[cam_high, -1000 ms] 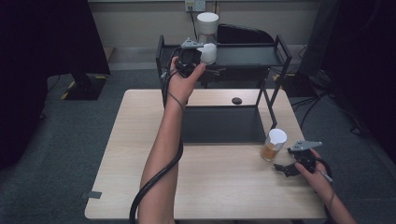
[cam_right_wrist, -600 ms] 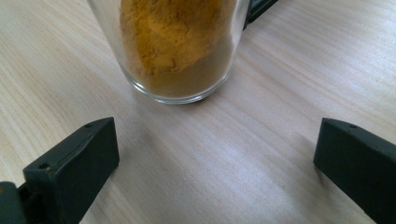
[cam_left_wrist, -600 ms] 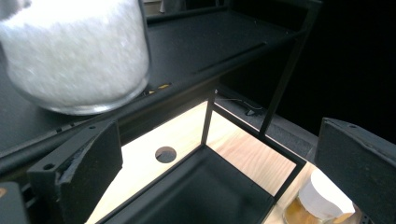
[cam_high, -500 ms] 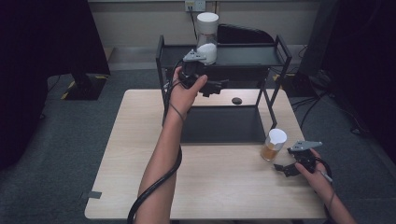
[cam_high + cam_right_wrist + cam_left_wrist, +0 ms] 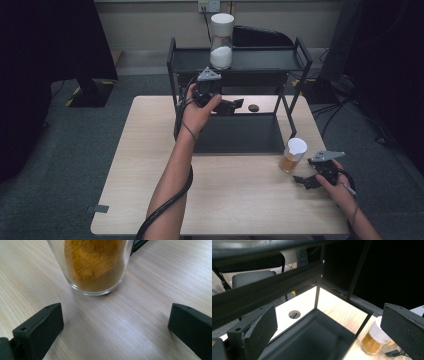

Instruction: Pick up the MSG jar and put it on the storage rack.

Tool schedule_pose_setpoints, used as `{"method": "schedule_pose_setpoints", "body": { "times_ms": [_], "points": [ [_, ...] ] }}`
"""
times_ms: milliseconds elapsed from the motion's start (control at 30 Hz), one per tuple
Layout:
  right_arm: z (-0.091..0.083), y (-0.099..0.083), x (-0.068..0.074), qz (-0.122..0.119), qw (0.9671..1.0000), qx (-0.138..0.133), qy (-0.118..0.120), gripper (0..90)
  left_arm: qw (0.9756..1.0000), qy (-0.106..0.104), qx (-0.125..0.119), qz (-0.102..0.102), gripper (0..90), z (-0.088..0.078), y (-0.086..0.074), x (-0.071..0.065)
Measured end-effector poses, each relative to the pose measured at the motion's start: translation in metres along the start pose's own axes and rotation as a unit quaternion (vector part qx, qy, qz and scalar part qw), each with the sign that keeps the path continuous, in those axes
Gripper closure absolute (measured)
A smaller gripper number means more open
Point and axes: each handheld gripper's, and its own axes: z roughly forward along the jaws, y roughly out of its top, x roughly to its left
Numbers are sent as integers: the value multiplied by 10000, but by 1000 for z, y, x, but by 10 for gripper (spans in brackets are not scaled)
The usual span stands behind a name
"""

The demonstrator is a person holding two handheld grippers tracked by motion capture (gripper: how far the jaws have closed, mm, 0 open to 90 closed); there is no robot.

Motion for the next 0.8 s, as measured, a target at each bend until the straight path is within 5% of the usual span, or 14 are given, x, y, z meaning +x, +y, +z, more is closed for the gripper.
{"method": "schedule_pose_setpoints", "body": {
  "times_ms": [800],
  "points": [
    [0,0,0,-3,10000,1,0,0,9992,-96,245,-301,3,19,-57,12]
  ]
}}
